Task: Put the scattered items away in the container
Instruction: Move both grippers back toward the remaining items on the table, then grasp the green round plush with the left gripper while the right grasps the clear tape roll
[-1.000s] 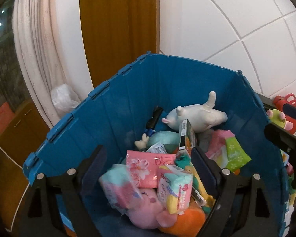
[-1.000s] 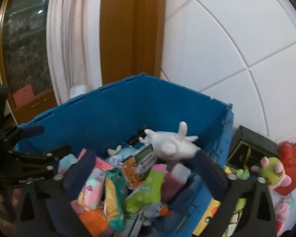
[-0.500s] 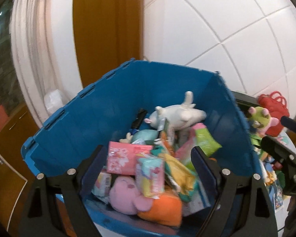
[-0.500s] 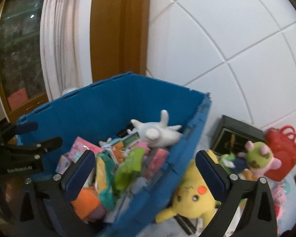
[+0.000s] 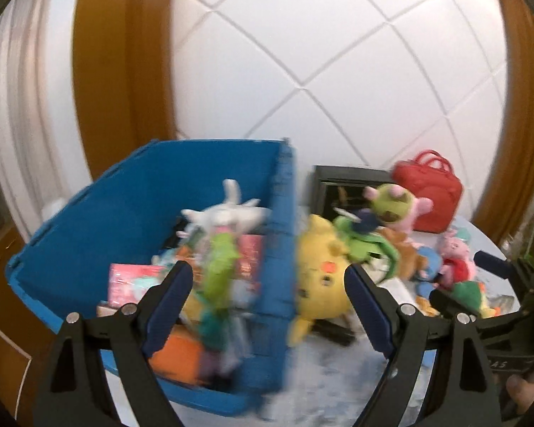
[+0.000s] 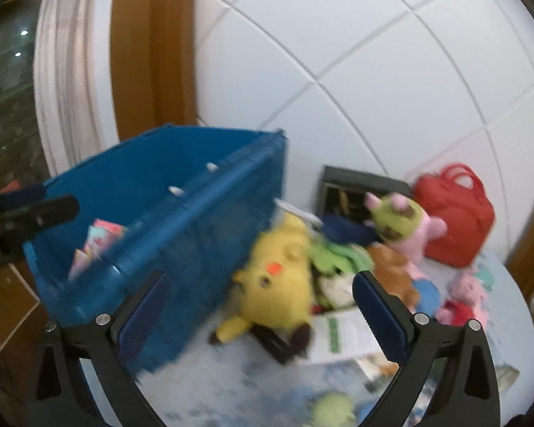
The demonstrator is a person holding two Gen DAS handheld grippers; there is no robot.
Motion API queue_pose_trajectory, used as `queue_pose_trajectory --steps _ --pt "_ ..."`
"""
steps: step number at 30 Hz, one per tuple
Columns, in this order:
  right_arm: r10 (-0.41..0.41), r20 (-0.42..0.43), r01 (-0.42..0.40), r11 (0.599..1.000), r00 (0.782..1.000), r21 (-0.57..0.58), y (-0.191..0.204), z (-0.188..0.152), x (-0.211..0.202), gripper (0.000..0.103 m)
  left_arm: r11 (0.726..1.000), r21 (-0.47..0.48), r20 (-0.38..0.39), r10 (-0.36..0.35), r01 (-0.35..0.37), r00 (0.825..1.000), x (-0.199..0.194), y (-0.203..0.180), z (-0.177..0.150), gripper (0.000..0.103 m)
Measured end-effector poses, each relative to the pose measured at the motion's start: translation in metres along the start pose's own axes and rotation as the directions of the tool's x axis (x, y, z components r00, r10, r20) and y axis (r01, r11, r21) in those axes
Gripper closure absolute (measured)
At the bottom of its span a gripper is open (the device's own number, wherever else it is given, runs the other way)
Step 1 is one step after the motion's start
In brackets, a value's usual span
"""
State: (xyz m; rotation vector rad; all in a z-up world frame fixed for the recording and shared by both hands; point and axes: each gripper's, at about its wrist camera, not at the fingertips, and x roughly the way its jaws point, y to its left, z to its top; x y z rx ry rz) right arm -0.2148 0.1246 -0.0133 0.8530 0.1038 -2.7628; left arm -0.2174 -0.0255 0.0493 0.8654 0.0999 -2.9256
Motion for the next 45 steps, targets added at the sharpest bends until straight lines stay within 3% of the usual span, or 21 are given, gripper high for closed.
queue_pose_trajectory --steps 7,15,21,27,37,42,45 --pt "-0.046 -0.089 0.052 0.997 0.995 0.064 -0.099 -0.059 -0.015 0.000 0.998 0.024 -0.102 -0.057 0.060 0.993 0.024 -0.099 -0.034 0.015" --pt "-0.038 -0.217 0.065 0.990 0.975 0.121 -0.178 -0.129 -0.009 0.000 0.998 0.035 -0.271 -0.043 0.054 0.962 0.063 -0.167 -0.096 0.015" --pt "-0.026 -0.305 0.078 0.984 0.952 0.161 -0.202 -0.166 0.006 0.000 0.996 0.074 -0.386 -0.026 0.059 0.922 0.101 -0.188 -0.127 0.016" --pt "-0.064 -0.350 0.153 0.960 0.935 0.234 -0.230 -0.189 0.012 0.000 0.991 0.092 -0.448 -0.044 0.095 0.893 0.137 -0.194 -0.145 0.015" --pt "-0.138 -0.477 0.309 0.902 0.868 0.301 -0.265 -0.245 0.018 0.000 0.972 0.125 -0.539 -0.100 0.196 0.836 0.189 -0.214 -0.179 0.016" --pt "-0.121 -0.513 0.310 0.902 0.850 0.302 -0.269 -0.261 0.032 0.000 0.966 0.139 -0.589 -0.096 0.217 0.803 0.207 -0.230 -0.199 0.016" --pt "-0.115 -0.515 0.311 0.897 0.849 0.313 -0.280 -0.266 0.036 0.000 0.969 0.136 -0.596 -0.085 0.205 0.798 0.216 -0.235 -0.204 0.016"
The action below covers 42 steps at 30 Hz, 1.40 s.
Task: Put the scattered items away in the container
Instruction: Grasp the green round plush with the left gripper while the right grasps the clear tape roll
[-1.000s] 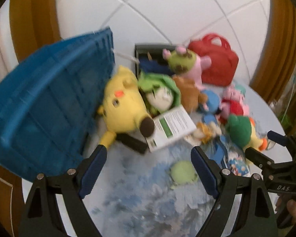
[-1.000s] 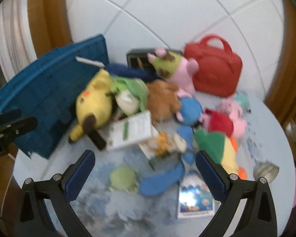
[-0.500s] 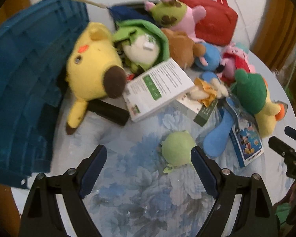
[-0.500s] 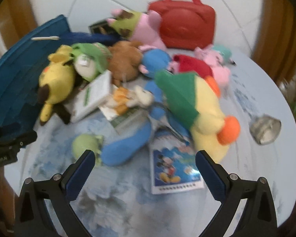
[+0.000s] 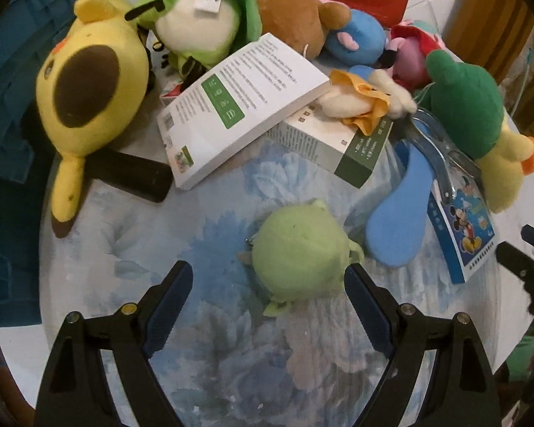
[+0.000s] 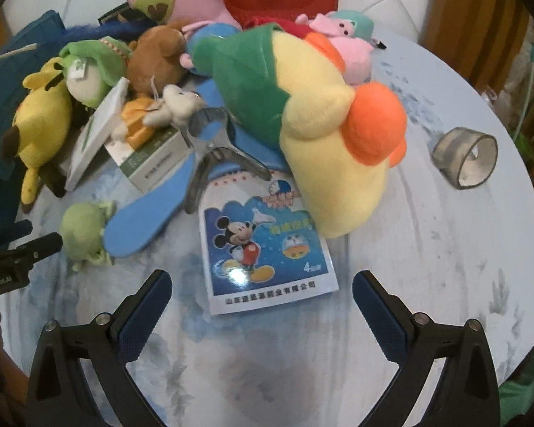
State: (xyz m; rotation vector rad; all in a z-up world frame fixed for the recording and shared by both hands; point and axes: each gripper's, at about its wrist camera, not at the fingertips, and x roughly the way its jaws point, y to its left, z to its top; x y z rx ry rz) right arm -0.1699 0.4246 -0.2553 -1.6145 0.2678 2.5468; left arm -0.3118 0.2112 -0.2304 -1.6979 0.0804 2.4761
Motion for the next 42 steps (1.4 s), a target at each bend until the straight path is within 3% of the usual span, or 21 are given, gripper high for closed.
queue_pose_trajectory --steps 6,9,10,13,16,18,21,27,32,36,38,42 --pt "-0.005 0.007 0.004 0.999 1.000 0.036 -0.045 0.017 0.001 0.000 0.999 -0.045 -0.030 -0.004 0.003 1.000 0.028 -0.013 0.003 0.015" --pt "-0.015 0.002 0.015 1.000 1.000 0.014 -0.070 0.031 0.006 0.000 0.994 -0.093 -0.076 0.045 -0.052 0.996 0.051 -0.020 0.001 0.015" --pt "-0.020 -0.006 0.020 1.000 1.000 0.009 -0.083 0.038 0.009 0.000 0.991 -0.126 -0.068 0.046 -0.054 0.997 0.054 -0.020 -0.001 0.018" --pt "-0.002 -0.011 0.002 1.000 1.000 -0.009 -0.113 0.049 0.012 0.000 0.972 -0.221 -0.019 0.078 -0.081 0.997 0.049 -0.019 -0.003 0.041" --pt "-0.016 -0.015 0.016 0.999 1.000 -0.034 -0.142 0.057 0.013 0.001 0.949 -0.293 -0.013 0.120 -0.119 0.993 0.048 -0.023 -0.005 0.041" --pt "-0.016 -0.019 0.015 0.999 1.000 -0.039 -0.158 0.060 0.012 0.007 0.935 -0.326 -0.027 0.140 -0.141 0.990 0.046 -0.027 -0.006 0.042" --pt "-0.034 -0.035 0.032 0.998 0.999 -0.044 -0.178 0.065 0.017 0.023 0.926 -0.340 -0.043 0.160 -0.165 0.986 0.043 -0.035 -0.010 0.043" --pt "-0.051 -0.026 0.050 0.998 0.998 -0.044 -0.200 0.085 0.037 0.028 0.911 -0.360 -0.061 0.194 -0.203 0.979 0.041 -0.041 -0.013 0.043" --pt "-0.027 -0.036 0.026 0.999 0.999 -0.048 -0.207 0.095 0.060 0.072 0.905 -0.367 -0.070 0.203 -0.214 0.977 0.043 -0.041 -0.010 0.042" --pt "-0.014 -0.038 0.011 0.998 0.999 -0.068 -0.206 0.099 0.074 0.080 0.895 -0.402 -0.079 0.177 -0.194 0.981 0.044 -0.036 -0.009 0.041" --pt "-0.017 -0.030 0.015 0.997 0.999 -0.082 -0.203 0.101 0.074 0.087 0.891 -0.400 -0.082 0.197 -0.213 0.977 0.043 -0.037 -0.010 0.043" --pt "0.016 0.016 -0.014 0.995 1.000 -0.095 -0.194 0.105 0.059 0.089 0.891 -0.402 -0.040 0.213 -0.210 0.976 0.026 -0.039 -0.009 0.044"
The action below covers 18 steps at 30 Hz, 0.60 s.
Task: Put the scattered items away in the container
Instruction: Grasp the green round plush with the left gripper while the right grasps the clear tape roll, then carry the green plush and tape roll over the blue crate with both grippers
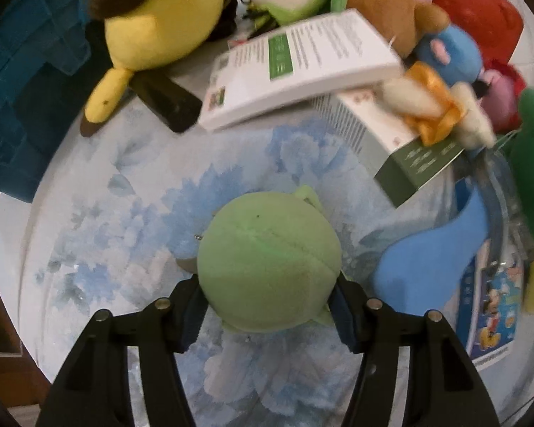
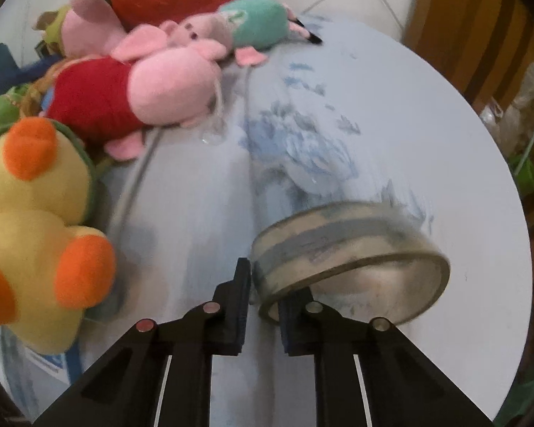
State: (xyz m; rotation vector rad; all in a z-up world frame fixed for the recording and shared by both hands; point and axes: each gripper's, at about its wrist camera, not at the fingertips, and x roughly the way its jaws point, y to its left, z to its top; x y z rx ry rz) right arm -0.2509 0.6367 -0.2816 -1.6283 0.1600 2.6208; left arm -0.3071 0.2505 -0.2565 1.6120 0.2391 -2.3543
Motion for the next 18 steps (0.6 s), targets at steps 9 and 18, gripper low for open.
queue_pose_trajectory --steps 9,18 --pt "0.088 0.170 -0.061 0.985 0.982 -0.160 0.077 0.031 -0.081 0.089 0.999 -0.035 0.102 -0.033 0.036 0.994 -0.053 0.024 0.001 0.044" --pt "0.340 0.162 -0.260 0.888 0.926 -0.380 0.213 0.044 -0.124 0.089 0.996 -0.083 0.176 -0.022 0.037 0.984 -0.094 0.089 -0.006 0.044"
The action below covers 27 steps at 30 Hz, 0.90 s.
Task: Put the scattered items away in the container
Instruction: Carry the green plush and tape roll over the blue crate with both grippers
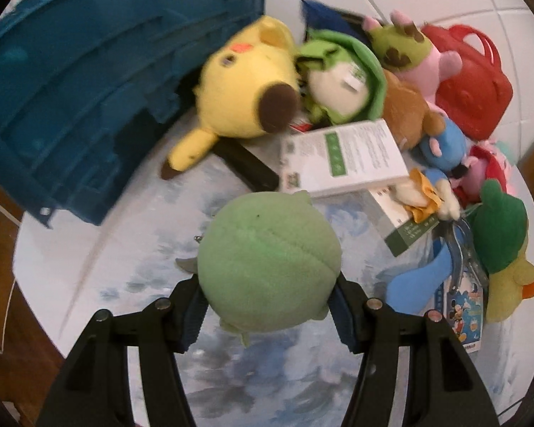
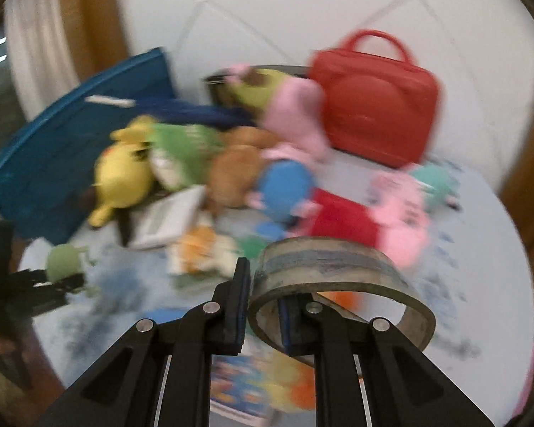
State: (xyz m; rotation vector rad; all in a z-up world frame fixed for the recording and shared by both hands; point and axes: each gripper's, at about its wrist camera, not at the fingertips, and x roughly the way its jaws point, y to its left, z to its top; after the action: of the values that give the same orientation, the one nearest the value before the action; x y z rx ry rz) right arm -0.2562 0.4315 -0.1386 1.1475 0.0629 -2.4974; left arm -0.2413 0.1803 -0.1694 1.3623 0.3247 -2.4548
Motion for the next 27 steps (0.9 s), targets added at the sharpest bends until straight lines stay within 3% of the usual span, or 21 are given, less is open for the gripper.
queue_pose_trajectory --steps 4,10,20,25,27 --pt "0.086 -0.040 -0.088 0.994 0.996 -0.066 0.063 0.010 0.026 0.089 1.000 -0.010 0.028 0.006 -0.005 1.000 -0.014 0.030 0.002 0.044" --pt "0.143 -0.050 -0.149 0.978 0.988 -0.145 0.150 0.026 0.047 0.089 1.000 0.007 0.070 0.010 -0.011 0.997 -0.036 0.075 0.012 0.044" --pt "0.227 -0.001 -0.219 0.939 0.974 -0.265 0.225 0.086 0.046 0.089 0.998 0.001 0.208 0.056 -0.058 0.976 -0.097 0.098 0.060 0.044" --pt "0.245 0.047 -0.219 0.924 0.968 -0.312 0.253 0.130 0.035 0.089 0.999 -0.007 0.285 0.043 -0.043 0.957 -0.135 0.111 0.107 0.044" --pt "0.255 0.070 -0.218 0.917 0.964 -0.335 0.266 0.148 0.028 0.089 0.998 -0.017 0.331 0.058 -0.055 0.942 -0.153 0.124 0.131 0.044"
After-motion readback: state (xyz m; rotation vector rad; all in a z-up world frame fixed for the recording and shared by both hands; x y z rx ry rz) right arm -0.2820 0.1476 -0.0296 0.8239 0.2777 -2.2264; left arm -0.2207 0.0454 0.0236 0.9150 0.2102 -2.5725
